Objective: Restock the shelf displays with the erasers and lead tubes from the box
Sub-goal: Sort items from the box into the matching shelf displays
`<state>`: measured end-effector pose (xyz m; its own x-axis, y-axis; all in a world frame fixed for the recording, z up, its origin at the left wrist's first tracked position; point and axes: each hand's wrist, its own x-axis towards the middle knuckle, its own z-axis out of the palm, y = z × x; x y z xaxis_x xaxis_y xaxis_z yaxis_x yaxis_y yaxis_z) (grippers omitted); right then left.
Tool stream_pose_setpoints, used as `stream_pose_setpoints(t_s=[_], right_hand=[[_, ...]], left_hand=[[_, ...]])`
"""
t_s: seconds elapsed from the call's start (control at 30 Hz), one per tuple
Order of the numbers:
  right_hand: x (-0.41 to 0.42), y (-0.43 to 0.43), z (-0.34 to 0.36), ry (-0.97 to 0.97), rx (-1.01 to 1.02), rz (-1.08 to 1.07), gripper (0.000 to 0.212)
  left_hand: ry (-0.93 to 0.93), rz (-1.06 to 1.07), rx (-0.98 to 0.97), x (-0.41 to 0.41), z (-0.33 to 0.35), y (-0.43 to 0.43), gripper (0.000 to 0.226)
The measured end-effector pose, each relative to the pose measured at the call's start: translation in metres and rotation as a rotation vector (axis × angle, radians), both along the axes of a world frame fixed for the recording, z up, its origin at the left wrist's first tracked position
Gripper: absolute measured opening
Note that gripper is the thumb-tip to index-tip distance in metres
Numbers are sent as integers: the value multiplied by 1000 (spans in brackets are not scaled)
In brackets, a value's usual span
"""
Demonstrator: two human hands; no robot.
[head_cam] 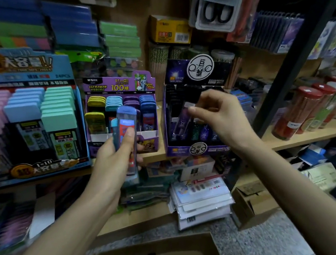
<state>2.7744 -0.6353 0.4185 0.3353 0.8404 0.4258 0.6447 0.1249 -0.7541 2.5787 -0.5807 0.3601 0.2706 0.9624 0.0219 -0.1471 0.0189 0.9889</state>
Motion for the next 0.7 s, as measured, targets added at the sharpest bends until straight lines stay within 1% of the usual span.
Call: stream_pose_setpoints(t_s=[0.07, 0.13, 0.27, 0.33, 0.47, 0.53, 0.6, 0.67, 0.7], right_hand=[[2, 4, -13, -91, -63, -4, 21], [3, 6, -22, -131, -86, 10, 29], [5, 9, -29, -148, -131, 43, 23], [4, 12, -33, -139, -157, 1, 16], [0, 18, -40, -154, -205, -103, 19], [-2, 20, -37, -237, -237, -124, 23], [-5, 18, -31, -366, -266, -165, 31], [-10, 15, -21, -468, -222, -225, 38], [-15, 12, -15, -440, -168, -213, 41]], left_hand=[[23, -20, 14, -3, -1, 0, 18], [37, -29, 28, -7, -2, 1, 17], [53, -22, 35, -13, -3, 2, 20], [61, -24, 32, -15, -3, 3, 20], [78, -36, 51, -17, -4, 0, 19], [79, -46, 49, -16, -3, -1, 21], [75, -56, 53, -15, -3, -2, 24], [57, -65, 55, -14, -2, -3, 26], [50, -72, 56, -14, -1, -3, 27]])
